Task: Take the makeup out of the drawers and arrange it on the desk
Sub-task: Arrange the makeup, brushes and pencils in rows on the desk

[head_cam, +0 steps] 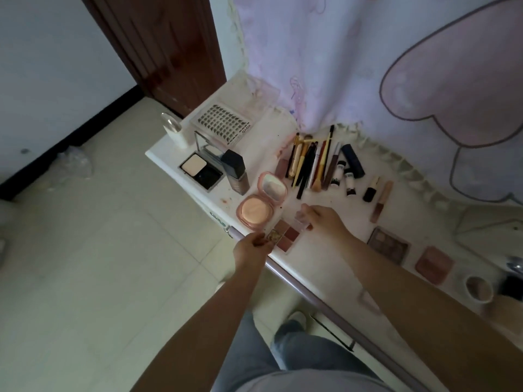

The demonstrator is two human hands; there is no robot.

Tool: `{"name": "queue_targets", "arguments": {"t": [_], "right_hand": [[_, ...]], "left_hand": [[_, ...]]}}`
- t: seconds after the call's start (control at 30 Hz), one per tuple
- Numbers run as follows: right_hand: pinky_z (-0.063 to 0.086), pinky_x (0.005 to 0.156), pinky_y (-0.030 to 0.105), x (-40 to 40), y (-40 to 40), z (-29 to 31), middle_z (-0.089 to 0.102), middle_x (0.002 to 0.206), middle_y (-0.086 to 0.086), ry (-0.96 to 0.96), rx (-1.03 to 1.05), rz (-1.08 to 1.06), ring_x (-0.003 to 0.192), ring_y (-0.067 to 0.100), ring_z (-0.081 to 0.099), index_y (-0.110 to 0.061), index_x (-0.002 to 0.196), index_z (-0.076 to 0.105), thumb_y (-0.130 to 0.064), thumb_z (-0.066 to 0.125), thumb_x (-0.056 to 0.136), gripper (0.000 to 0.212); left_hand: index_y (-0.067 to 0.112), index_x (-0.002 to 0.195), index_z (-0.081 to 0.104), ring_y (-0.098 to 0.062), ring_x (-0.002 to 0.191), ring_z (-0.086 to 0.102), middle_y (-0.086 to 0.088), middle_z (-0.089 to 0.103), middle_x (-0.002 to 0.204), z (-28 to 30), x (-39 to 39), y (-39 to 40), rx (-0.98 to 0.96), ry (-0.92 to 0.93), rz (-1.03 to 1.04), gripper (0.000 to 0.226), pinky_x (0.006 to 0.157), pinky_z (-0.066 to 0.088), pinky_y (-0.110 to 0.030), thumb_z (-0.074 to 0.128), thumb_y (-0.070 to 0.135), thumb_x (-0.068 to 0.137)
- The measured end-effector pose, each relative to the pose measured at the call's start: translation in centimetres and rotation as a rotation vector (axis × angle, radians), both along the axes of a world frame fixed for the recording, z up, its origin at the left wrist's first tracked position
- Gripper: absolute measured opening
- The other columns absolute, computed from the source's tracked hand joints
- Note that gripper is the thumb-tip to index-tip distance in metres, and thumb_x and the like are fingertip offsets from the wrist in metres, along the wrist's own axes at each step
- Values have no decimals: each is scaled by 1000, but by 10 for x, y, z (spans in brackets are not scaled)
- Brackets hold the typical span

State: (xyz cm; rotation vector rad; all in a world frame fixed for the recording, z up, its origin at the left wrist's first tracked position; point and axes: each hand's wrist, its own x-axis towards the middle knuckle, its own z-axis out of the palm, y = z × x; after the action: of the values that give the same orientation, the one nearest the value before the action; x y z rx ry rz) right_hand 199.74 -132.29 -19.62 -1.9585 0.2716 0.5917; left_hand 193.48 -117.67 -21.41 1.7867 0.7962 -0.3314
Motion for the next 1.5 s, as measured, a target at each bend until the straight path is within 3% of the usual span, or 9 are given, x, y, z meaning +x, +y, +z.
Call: {"name": "queue_targets", "arguments": {"t": [0.13,0.4,0.57,0.83,0.93,1.0,1.07,1.27,1.5], "right_hand": [[43,87,32,3,-4,3,65,103,18,-4,-43,67,93,28,58,5,104,62,-29,36,97,43],[39,83,26,-26,-54,17,57,118,12,-154,-255,141,107,24,55,-5,127,48,-21,46,94,37],[35,65,14,-73,-111,26,63,93,18,-290,-386,227,88,28,59,6,104,62,-13,54,88,26],[43,93,35,-138,-126,-6,48,124,16,-148,-639,438,114,32,45,-4,125,50,-17,66,78,52],[51,70,37,-144,-123,-11,62,91,22,-236,-621,392,83,41,60,5,97,64,-2,74,60,39],[48,56,25,-145,-121,-12,62,64,15,-253,-524,371,56,34,63,4,73,67,-9,71,48,29],[48,57,17,-144,-117,0,66,71,10,-289,-423,283,62,22,64,5,76,69,-10,73,53,27],[42,72,-3,-138,-110,46,61,99,-6,-371,-104,44,76,-8,60,-2,104,67,-2,79,64,42],[41,78,-3,-130,-102,78,65,104,-1,-527,-92,122,97,-1,55,-5,101,69,-22,78,61,44]], "left_hand": [[4,121,58,-22,108,58,-10,65,115,1,2,-10,107,7,-11,37,87,40,-19,64,12,85],[4,125,52,-19,95,57,-9,63,112,11,-20,-23,315,-53,-115,37,79,40,-22,53,18,91],[2,113,61,-22,87,59,-14,62,106,3,-52,-47,458,-283,-490,27,77,43,-26,56,8,88],[5,81,74,-27,82,72,-11,74,87,-13,-51,-68,743,-486,-1151,49,63,57,-35,92,16,37],[5,91,73,-26,95,69,-12,72,99,-12,-51,-68,785,-471,-1170,56,76,56,-31,93,18,40],[5,121,58,-23,128,47,-12,54,133,-1,-49,-72,722,-374,-1177,51,104,39,-27,74,21,75],[12,136,43,-18,138,30,-5,37,146,11,-43,-72,522,-240,-1143,49,112,23,-26,54,28,91],[10,123,53,3,92,60,3,61,110,69,-25,-69,-196,-151,-936,47,81,49,-10,68,4,79],[10,102,59,6,71,66,14,72,73,96,-25,-61,-453,-247,-802,40,70,53,-10,58,-20,75]]}}
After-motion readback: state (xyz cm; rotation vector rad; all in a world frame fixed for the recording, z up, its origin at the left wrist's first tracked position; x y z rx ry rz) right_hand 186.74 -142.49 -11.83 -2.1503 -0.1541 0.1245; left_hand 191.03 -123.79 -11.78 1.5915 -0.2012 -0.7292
